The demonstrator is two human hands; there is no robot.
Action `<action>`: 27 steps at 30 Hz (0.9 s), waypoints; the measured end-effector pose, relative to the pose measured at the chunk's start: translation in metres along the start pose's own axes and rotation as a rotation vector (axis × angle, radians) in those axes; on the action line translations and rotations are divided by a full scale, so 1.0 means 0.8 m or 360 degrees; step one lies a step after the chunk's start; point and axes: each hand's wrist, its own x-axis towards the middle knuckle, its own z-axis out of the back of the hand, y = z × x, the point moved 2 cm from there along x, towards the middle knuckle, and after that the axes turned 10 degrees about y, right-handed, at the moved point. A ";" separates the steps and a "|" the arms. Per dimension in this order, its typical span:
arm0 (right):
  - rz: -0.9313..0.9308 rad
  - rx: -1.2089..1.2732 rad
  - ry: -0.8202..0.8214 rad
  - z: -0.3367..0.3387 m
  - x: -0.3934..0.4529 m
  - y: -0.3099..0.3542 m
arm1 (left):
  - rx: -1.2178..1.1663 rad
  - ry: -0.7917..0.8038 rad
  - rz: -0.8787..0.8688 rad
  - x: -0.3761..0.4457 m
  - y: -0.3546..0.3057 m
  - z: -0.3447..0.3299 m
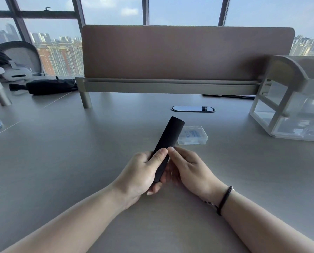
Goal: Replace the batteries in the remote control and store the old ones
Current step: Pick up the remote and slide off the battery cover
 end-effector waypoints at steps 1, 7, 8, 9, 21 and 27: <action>-0.0003 0.0005 -0.0001 0.000 0.000 0.000 | 0.0000 -0.0001 -0.0004 0.000 0.000 -0.001; 0.0012 -0.0005 -0.0129 0.006 -0.002 -0.001 | -0.0017 -0.0051 0.0077 -0.006 -0.007 -0.003; 0.0005 -0.0008 -0.0162 0.008 -0.001 -0.004 | 0.0002 -0.0055 0.0103 -0.006 -0.008 -0.003; -0.0001 0.0004 -0.0190 0.009 -0.001 -0.006 | 0.0029 -0.0064 0.0119 -0.006 -0.008 -0.002; 0.0111 0.0162 -0.0013 0.000 -0.005 -0.002 | 0.0279 -0.0282 -0.0005 -0.007 -0.015 0.000; 0.0118 0.0317 0.0027 -0.006 -0.003 -0.004 | 0.0260 -0.0182 -0.0116 -0.009 -0.015 0.001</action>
